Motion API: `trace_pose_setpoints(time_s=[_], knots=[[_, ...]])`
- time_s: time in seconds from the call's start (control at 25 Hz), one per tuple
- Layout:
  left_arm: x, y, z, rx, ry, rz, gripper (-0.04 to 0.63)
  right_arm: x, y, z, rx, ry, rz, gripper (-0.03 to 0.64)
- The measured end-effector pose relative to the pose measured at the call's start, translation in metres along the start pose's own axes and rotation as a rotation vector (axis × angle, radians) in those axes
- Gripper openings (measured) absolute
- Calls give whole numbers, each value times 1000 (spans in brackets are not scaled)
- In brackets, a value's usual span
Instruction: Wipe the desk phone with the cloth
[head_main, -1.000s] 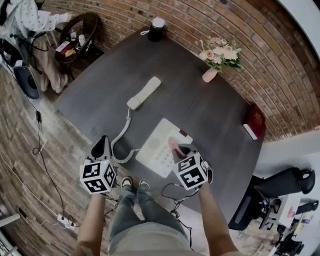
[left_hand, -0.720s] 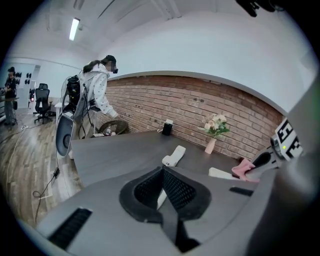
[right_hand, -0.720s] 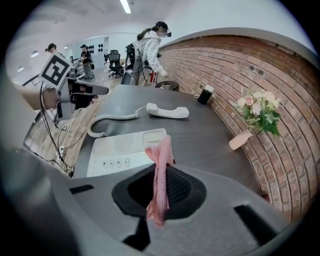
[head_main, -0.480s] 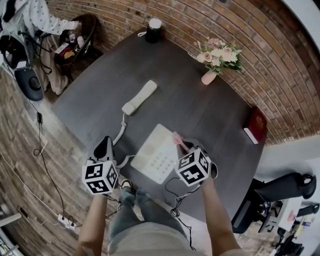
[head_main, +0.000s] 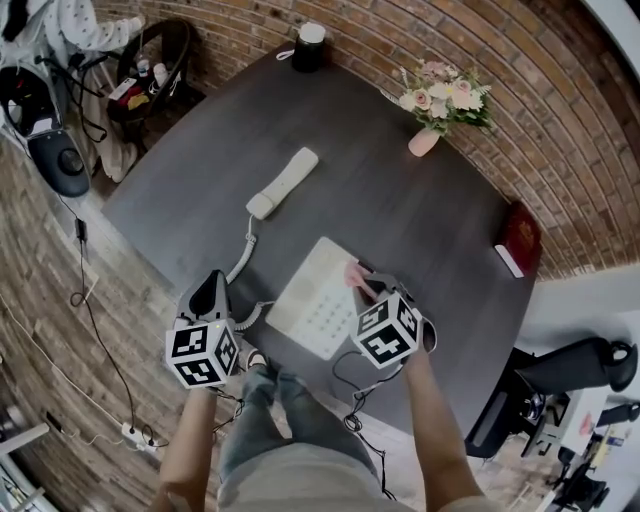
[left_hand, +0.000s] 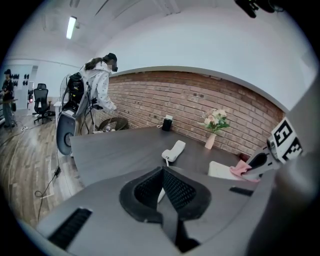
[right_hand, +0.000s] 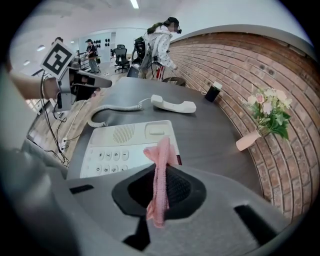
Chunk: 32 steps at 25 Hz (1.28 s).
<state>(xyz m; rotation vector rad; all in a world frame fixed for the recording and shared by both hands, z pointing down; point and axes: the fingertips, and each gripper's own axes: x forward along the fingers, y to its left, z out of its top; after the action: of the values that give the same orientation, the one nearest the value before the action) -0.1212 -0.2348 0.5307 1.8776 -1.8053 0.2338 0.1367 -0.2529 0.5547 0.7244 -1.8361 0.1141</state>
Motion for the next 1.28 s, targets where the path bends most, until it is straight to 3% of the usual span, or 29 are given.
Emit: trace_pose_setpoints(time_s=[1.28], knots=[[-39,33,-33,49,51,-52,3,-6,119,-14,50,7,131,20]])
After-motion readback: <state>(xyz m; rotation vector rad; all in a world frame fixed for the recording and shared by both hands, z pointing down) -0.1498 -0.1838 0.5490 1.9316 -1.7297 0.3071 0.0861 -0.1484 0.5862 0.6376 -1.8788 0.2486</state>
